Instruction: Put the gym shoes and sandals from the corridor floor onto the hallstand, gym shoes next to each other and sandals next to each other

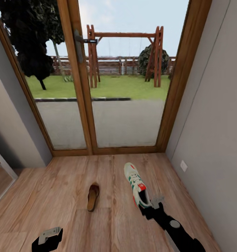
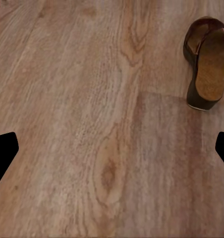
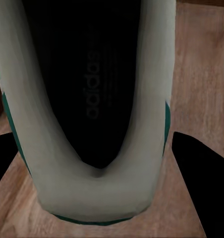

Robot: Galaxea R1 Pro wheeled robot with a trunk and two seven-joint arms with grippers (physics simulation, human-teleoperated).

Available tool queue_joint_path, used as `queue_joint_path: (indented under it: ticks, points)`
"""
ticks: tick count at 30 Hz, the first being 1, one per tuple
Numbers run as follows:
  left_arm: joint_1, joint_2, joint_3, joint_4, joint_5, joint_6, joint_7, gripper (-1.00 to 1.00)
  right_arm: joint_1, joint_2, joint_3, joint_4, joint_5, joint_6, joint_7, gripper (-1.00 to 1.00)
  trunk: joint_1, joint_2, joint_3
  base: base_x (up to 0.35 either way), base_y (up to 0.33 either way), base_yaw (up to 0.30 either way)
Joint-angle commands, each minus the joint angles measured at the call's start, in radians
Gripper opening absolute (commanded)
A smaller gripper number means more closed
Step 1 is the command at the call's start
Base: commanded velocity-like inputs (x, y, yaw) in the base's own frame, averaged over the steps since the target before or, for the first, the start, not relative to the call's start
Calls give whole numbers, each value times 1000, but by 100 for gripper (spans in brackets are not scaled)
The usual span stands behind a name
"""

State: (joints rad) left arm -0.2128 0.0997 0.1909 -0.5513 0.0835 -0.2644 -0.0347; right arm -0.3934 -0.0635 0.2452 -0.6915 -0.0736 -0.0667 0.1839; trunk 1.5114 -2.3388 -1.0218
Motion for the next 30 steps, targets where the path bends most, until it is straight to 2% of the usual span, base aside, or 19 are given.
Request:
queue_joint_path:
  ticks: [1,2,3,7,9,14,17,18,19,22,23,25,28,30]
  points:
    - [0,0,0,1,9,-2,-3,100,-1,-1,3,-31,-8,39,19,-100,0,0,-1,339,0,0]
    - [0,0,1,1,9,-2,-3,100,-1,-1,3,-60,-8,78,38,-100,0,0,-1,339,0,0]
    - [0,0,1,1,9,-2,-3,100,-1,-1,3,-117,-8,150,76,-100,0,0,-1,339,0,0]
    - [0,-1,-1,1,8,-1,-3,100,-1,-1,3,-244,-9,287,156,-100,0,0,-1,339,0,0]
    - [-1,-1,-2,1,7,1,-3,100,-1,-1,3,-308,-10,338,193,-100,0,0,-1,339,0,0]
    - [-2,-2,-10,1,7,2,-2,100,-1,7,4,-410,-12,395,267,-100,0,0,-1,339,0,0]
    - [-2,-2,-30,-6,8,2,-1,100,-5,53,5,-489,-11,519,398,-100,0,0,-1,222,0,0]
    - [-3,-2,-48,-13,8,2,-2,100,-7,79,4,-534,-11,579,442,-100,0,0,-1,57,0,0]
    - [-4,-2,-66,-15,7,1,-1,100,-8,93,4,-570,-12,605,457,-100,0,0,-1,29,0,0]
    - [-9,-2,-87,-17,6,6,5,100,-8,110,4,-626,-13,624,467,-100,0,0,-1,14,0,0]
    - [-19,-3,-94,-18,8,12,10,100,-8,125,4,-663,-15,631,471,-100,0,0,-1,4,0,0]
    - [-38,-13,-96,-18,8,14,12,100,-8,140,3,-676,-15,634,472,-100,0,0,-1,2,0,0]
    - [-92,-40,-98,-7,6,16,27,100,-8,164,3,-686,-15,649,472,-100,0,0,-1,1,0,0]
    - [-126,-53,-99,-2,7,18,68,100,-8,171,2,-690,-15,659,472,-100,0,0,-1,0,0,0]
